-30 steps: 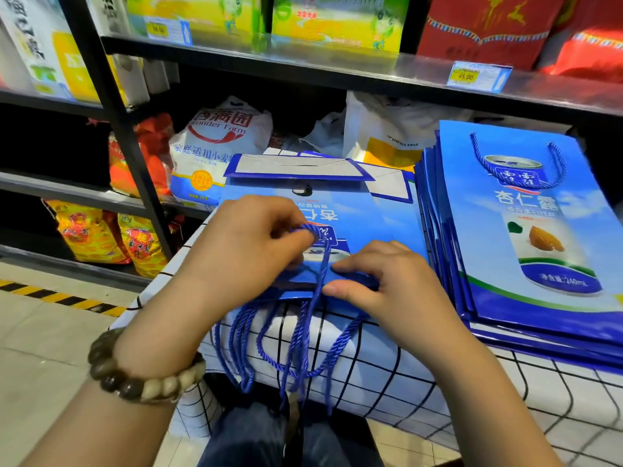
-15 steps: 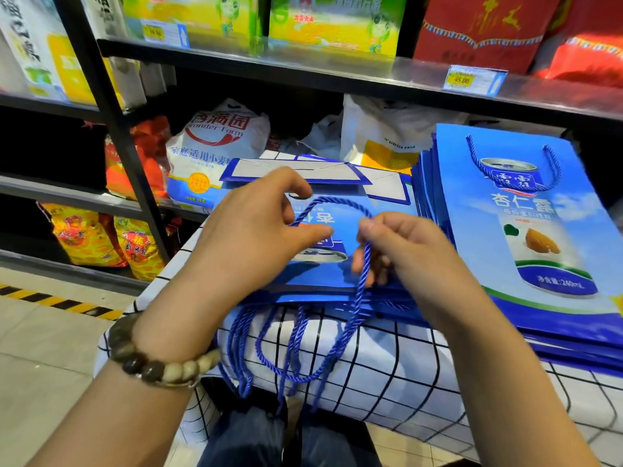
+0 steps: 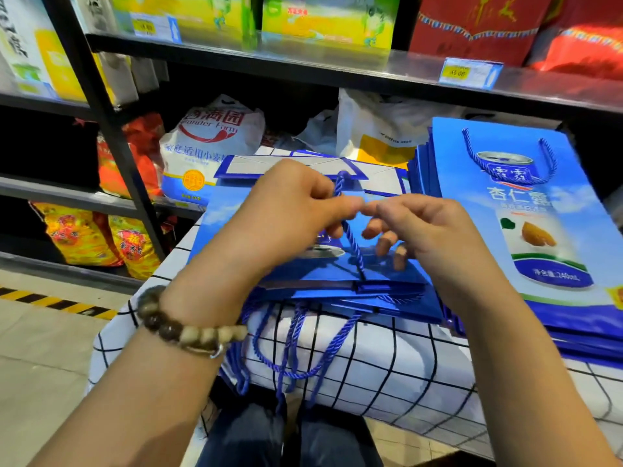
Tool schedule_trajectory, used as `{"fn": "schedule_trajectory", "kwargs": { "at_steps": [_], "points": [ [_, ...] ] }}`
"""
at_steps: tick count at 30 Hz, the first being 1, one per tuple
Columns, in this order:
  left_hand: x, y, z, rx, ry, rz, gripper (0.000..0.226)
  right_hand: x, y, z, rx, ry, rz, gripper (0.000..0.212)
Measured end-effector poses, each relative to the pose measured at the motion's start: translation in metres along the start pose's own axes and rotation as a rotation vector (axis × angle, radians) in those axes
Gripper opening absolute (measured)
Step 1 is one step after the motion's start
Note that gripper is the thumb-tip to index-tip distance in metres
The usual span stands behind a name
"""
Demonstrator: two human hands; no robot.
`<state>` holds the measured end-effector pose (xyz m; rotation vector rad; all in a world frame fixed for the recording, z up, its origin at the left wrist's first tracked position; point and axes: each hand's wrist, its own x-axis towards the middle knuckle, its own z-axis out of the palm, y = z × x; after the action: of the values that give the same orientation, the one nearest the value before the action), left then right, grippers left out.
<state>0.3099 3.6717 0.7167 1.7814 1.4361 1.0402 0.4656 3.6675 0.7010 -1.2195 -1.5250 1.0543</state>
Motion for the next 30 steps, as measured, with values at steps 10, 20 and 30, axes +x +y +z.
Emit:
{"fn": "schedule_trajectory", "kwargs": {
  "at_steps": [10, 20, 30],
  "points": [
    [0.003, -0.009, 0.011, -0.112, -0.045, 0.068, 0.026, -0.003, 0.009, -0.002, -0.029, -0.037, 0.015, 0.018],
    [-0.039, -0.043, 0.003, 0.525, -0.173, 0.224, 0.041, -0.001, 0.016, 0.003, 0.053, -0.005, -0.028, 0.032],
    [-0.042, -0.043, 0.006, 0.524, -0.096, 0.337, 0.041, -0.004, 0.018, 0.012, -0.132, 0.013, -0.051, 0.028]
  ]
}}
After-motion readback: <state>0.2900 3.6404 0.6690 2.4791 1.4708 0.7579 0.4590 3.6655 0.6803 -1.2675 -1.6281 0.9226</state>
